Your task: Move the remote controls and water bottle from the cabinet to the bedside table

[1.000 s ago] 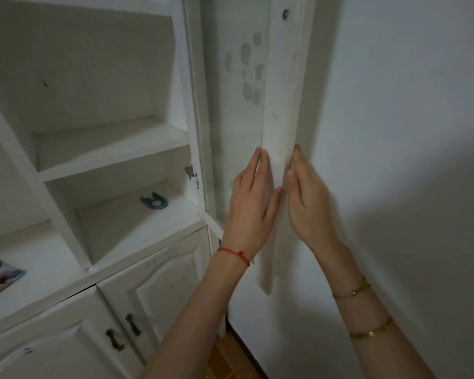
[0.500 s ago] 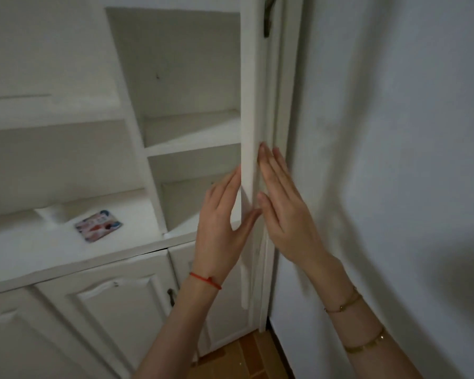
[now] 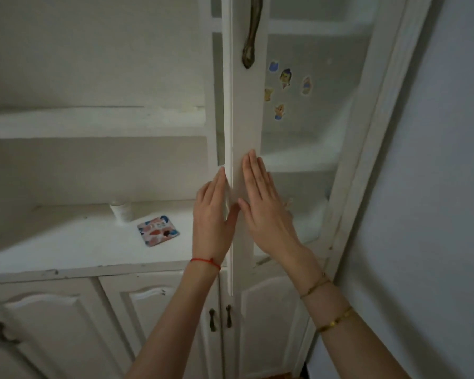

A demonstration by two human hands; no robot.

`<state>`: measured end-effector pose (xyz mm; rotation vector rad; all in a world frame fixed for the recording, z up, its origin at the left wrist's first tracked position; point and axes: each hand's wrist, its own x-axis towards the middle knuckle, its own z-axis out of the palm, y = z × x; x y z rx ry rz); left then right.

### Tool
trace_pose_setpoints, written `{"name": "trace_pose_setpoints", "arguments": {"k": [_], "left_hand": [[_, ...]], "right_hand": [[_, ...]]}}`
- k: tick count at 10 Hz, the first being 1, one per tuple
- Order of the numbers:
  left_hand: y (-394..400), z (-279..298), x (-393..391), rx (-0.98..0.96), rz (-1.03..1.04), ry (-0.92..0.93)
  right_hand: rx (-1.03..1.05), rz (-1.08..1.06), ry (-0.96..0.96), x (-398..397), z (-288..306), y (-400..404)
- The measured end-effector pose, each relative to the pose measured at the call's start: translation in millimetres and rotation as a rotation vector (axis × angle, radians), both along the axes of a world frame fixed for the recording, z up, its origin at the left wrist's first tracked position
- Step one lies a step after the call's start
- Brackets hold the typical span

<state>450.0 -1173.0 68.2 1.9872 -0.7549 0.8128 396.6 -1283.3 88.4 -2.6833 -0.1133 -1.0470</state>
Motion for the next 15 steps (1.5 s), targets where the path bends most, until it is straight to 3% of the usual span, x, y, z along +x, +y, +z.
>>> {"name": "trace_pose_setpoints", "arguments": {"k": [5, 11, 15], "left_hand": [[-8.7, -7.0, 127.6, 0.059, 0.008, -0.119], [-11.4, -12.3, 142.2, 0.066, -0.001, -0.167], [36.9, -1.1, 136.9, 0.255, -0.142, -0.089]], "right_hand": [[-0.034, -0.203, -0.001, 115.5, -5.3, 4.9], [-0.020, -0.265, 0.000, 117.4, -1.9, 11.8], [0.002, -0.370, -0.037, 80.9, -2.2, 7.7]]}}
